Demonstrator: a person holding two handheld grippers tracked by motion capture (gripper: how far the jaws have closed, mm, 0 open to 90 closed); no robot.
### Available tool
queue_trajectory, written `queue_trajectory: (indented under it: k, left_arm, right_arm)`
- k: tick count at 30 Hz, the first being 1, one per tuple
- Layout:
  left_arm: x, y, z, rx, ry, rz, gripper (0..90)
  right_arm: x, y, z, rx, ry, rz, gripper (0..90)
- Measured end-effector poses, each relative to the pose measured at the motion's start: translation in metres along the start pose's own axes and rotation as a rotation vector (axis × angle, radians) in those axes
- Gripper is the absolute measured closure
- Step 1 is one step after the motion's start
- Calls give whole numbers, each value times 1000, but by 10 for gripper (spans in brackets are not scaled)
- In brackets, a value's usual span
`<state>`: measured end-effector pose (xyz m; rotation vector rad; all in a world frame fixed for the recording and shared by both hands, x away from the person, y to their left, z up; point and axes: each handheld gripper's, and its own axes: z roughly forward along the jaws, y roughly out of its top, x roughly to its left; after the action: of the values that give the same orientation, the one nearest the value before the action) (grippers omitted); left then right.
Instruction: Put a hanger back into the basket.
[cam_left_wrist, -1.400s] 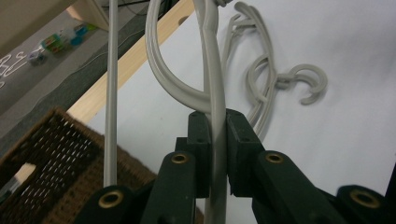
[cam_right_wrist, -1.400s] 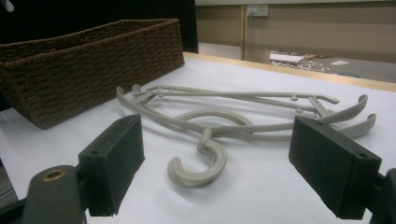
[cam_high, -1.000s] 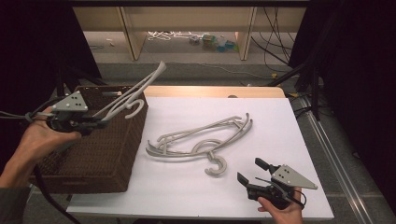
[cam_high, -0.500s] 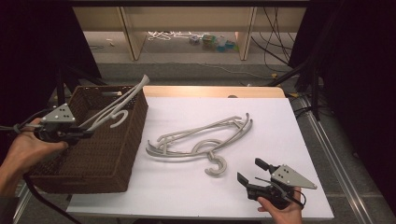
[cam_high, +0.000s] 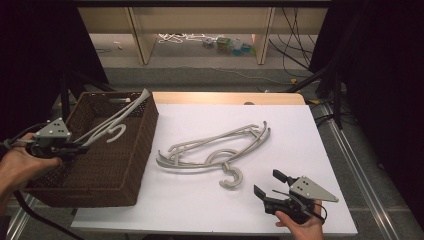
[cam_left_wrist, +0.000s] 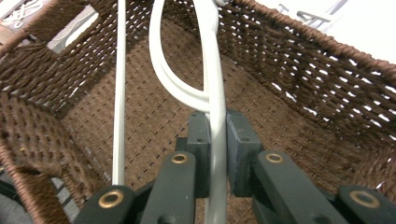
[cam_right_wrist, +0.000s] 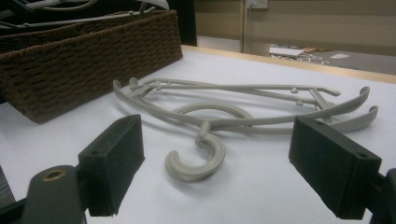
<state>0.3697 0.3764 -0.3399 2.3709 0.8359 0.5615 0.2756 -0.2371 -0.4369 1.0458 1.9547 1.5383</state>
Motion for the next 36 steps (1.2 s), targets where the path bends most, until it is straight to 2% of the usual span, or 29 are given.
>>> queue_trajectory:
  k: [5,6,7,8,9,11,13,15,18,19,20,21,23,24,25,26,28,30,31,32,33,34,35,36]
  left_arm:
    - [2,-5,6,14,2,-26,816]
    - [3,-6,8,15,3,-21,815]
    - [3,-7,11,21,-7,-38,815]
    - [3,-6,13,24,-10,-37,815]
    - [5,-5,15,24,-10,2,814]
    - [7,-3,19,77,-28,35,814]
    - [7,-3,25,85,-19,37,814]
    - [7,-3,29,90,-31,38,813]
    - [6,-4,36,108,-51,38,812]
    - [5,-5,38,106,-44,43,812]
    - [5,-5,39,135,-61,54,811]
    - [4,-6,42,124,-57,62,811]
    - [2,-9,48,119,-68,27,811]
    - [1,-9,49,104,-86,21,812]
    - [0,-10,50,93,-105,-3,812]
    - [1,-10,49,103,-111,11,812]
    - [1,-14,52,84,-115,-22,812]
    - [3,-18,54,74,-135,-46,812]
    - [2,-20,56,70,-127,-65,812]
    - [4,-23,58,96,-145,-50,811]
    - [4,-24,60,106,-148,-57,810]
    - [4,-25,61,130,-143,-46,811]
    - [3,-25,63,132,-138,-57,810]
    - [4,-23,63,146,-136,-40,810]
  right_arm:
    - [0,0,0,6,-4,-5,188]
    - [0,0,0,1,4,2,188]
    - [0,1,0,11,3,-4,188]
    - [0,1,-1,16,-2,-3,188]
    - [0,0,0,5,-5,-6,188]
    - [-1,0,0,0,4,-3,188]
    - [-1,1,0,13,5,-5,188]
    - [-1,0,1,-3,10,3,187]
    - [-1,1,0,15,3,-1,187]
    - [-1,0,1,4,9,0,187]
    - [-1,0,1,-1,12,4,187]
    - [-1,1,-1,16,7,2,187]
    - [-1,1,-1,12,3,-7,187]
    - [-2,1,-1,17,4,-8,187]
    - [-1,0,0,10,8,0,187]
    - [-1,0,1,-2,8,3,187]
    - [-1,1,0,11,9,1,187]
    - [-1,0,1,-1,9,0,187]
    - [-1,0,1,1,9,3,187]
    - [-1,0,1,-1,9,4,187]
    - [-2,0,1,-1,7,2,187]
    - [-2,0,1,-1,6,2,187]
    - [-2,0,2,-3,6,2,187]
    - [-1,0,1,3,6,5,187]
